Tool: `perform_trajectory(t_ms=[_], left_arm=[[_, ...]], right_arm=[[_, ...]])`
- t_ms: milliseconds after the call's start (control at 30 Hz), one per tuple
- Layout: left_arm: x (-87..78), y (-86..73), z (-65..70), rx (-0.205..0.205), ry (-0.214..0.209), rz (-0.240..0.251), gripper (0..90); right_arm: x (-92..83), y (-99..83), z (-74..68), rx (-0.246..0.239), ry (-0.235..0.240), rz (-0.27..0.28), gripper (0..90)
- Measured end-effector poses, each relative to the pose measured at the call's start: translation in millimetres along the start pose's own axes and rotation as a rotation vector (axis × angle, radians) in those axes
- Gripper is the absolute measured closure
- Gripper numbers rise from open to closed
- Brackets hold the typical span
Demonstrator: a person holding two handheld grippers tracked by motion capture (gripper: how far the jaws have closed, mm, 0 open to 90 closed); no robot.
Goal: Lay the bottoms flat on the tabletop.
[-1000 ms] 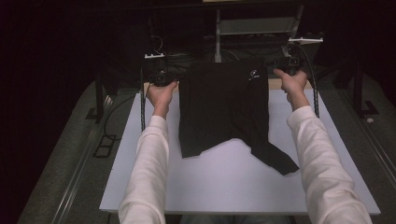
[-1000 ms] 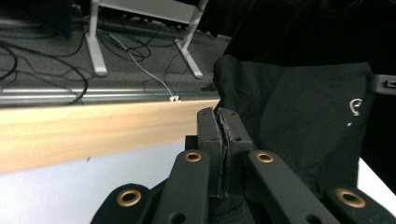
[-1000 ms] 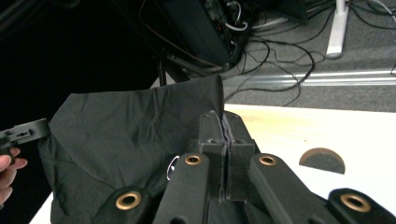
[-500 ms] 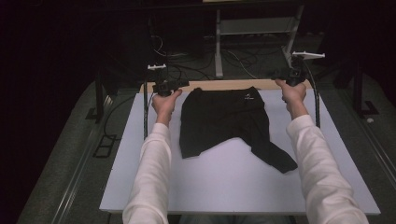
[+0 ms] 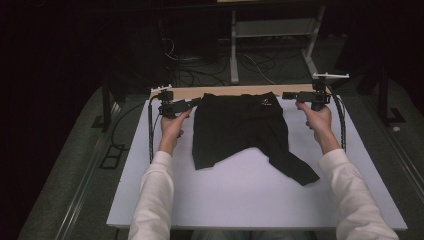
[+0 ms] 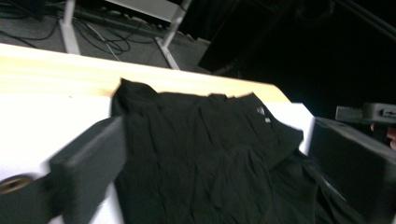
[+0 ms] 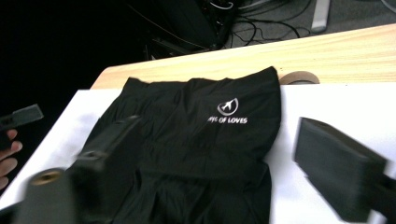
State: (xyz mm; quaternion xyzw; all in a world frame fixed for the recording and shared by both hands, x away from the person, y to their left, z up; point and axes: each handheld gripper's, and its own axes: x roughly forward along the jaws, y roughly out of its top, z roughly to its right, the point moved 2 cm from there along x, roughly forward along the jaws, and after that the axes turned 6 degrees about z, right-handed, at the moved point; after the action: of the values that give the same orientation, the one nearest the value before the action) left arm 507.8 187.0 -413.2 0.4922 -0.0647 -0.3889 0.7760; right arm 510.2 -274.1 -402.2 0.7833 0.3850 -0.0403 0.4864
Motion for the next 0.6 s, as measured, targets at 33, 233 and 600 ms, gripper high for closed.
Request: perform_trajectory(t_ms=[33,233,600], left_arm=[[0.5,-3.1,1.2,0.0,-0.014,-0.005,0.0],[-1.1,-16.7,13.6,0.047,-0.048,-0.035,0.0],[-22.0,-35.1,35.6,0.088,-0.087,-0.021,0.0]], right_arm=[[-1.4,-2.4,-1.3,-0.006,0.008,-0.004,4.3],[-12.6,-16.9,-8.8,-0.098,0.015,-0.023,0.0],[-41.5,-56.8,-24.9,-0.164,0.095,-0.052,0.0]])
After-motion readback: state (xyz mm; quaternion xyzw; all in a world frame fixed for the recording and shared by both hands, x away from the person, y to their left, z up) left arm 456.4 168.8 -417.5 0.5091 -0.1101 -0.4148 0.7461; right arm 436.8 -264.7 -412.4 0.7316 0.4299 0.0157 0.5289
